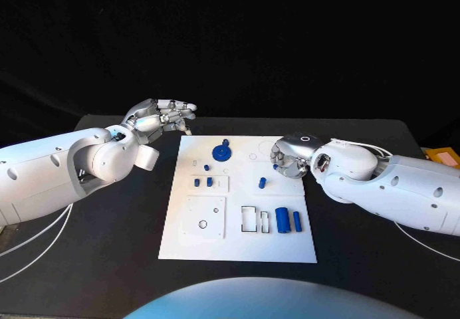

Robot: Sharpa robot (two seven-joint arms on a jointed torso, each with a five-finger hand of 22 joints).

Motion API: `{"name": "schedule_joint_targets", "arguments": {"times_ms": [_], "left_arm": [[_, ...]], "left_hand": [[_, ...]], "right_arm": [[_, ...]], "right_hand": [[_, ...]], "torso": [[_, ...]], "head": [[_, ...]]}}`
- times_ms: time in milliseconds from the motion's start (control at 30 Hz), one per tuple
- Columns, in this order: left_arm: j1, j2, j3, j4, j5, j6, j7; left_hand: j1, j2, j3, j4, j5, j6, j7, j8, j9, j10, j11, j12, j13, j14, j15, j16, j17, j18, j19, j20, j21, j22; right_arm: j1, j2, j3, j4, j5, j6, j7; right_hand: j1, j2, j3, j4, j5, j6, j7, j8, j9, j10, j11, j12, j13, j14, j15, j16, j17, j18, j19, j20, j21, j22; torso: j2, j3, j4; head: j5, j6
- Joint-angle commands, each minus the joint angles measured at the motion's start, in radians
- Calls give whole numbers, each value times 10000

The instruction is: Assemble the parts on the task board

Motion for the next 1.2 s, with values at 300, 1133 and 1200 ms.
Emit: {"name": "schedule_joint_targets", "arguments": {"times_ms": [300,1133,1200], "left_arm": [[4,22,7,-13,70,14,52],[5,36,7,-21,47,21,-143],[5,35,7,-24,43,25,-168]], "left_hand": [[118,23,-123,-22,-21,-167,47,-132,-39,-114,148,-133,-43,1,98,-86,-30,111,119,1,-80,-42],[157,46,-207,-50,-20,-282,111,-192,-67,-324,218,-191,-58,-13,148,-114,-55,105,149,32,-143,-77],[159,47,-215,-52,-20,-290,116,-195,-69,-336,223,-192,-58,-18,152,-118,-57,104,147,35,-150,-80]], "right_arm": [[-157,-31,-76,173,-12,199,-22],[-240,128,-84,-3,-171,365,-295],[-247,124,-85,4,-181,352,-287]], "right_hand": [[74,179,61,-95,-44,224,-71,153,53,318,-65,-44,-2,164,-124,160,141,-131,212,-41,198,1644],[288,415,216,-382,-344,357,-127,215,110,509,-137,-151,-30,171,-195,214,144,-161,279,-122,324,1752],[309,433,238,-406,-340,361,-125,216,112,516,-136,-159,-31,174,-194,231,167,-164,286,-122,337,1762]], "torso": [[-20,-4,0],[-2,4,1],[-7,-1,-1]], "head": [[33,-28],[40,-72],[36,-80]]}}
